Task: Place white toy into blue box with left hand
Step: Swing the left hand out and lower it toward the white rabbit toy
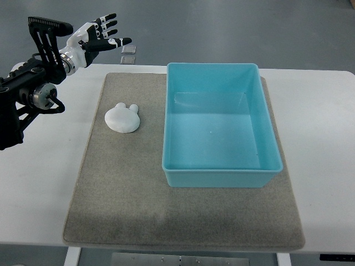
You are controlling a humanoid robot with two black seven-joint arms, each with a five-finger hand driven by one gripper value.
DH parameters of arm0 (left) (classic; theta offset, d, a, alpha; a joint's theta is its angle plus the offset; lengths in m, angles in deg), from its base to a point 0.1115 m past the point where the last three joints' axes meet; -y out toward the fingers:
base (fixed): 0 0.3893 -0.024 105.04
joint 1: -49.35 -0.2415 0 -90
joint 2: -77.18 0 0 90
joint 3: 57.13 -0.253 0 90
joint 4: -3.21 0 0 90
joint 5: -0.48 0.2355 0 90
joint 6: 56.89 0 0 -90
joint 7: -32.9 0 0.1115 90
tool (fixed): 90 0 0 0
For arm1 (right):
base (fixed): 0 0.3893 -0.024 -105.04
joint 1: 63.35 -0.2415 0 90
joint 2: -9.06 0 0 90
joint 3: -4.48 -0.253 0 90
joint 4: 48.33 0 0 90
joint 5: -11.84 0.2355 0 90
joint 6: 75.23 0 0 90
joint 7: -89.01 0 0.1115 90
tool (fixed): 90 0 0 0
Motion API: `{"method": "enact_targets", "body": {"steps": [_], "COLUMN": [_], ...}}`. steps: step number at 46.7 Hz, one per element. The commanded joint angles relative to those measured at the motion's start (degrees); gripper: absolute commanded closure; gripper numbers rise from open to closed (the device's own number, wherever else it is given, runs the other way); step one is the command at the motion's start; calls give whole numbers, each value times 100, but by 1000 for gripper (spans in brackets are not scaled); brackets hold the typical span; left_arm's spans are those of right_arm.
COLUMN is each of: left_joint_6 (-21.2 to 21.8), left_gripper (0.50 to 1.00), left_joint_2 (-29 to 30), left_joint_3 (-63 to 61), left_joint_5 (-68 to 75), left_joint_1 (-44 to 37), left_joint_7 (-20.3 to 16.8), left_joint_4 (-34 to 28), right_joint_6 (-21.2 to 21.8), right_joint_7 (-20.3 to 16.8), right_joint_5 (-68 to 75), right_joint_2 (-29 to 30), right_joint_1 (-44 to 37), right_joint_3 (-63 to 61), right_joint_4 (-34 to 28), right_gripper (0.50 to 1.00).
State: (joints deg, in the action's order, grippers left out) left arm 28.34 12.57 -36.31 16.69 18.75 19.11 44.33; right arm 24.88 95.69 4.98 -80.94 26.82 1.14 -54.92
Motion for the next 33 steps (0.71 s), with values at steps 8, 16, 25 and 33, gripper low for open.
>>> {"method": "enact_targets", "body": {"steps": [8, 16, 25, 33], "left_joint_6": [-111, -199, -349, -849], "left_gripper": [508, 510, 510, 510], "left_joint_2": [572, 1090, 1794, 2031], "left_joint_3": [-789, -1325, -1440, -1431], "left_joint_5": [927, 1393, 2306, 3089], "left_joint_1": [203, 476, 520, 511], "left_joint_7": [-1, -9, 43, 43], "left_joint_4": [818, 1512, 2356, 2471], "right_joint_6": [0, 0, 0, 0], "right_joint_7": [0, 0, 0, 0], "right_joint_5": [0, 0, 0, 0], "right_joint_2": [0, 0, 0, 0], "right_joint_1": [0, 0, 0, 0], "right_joint_3": [0, 0, 0, 0], "right_joint_4": [0, 0, 0, 0], "right_gripper": [564, 564, 564, 564]}}
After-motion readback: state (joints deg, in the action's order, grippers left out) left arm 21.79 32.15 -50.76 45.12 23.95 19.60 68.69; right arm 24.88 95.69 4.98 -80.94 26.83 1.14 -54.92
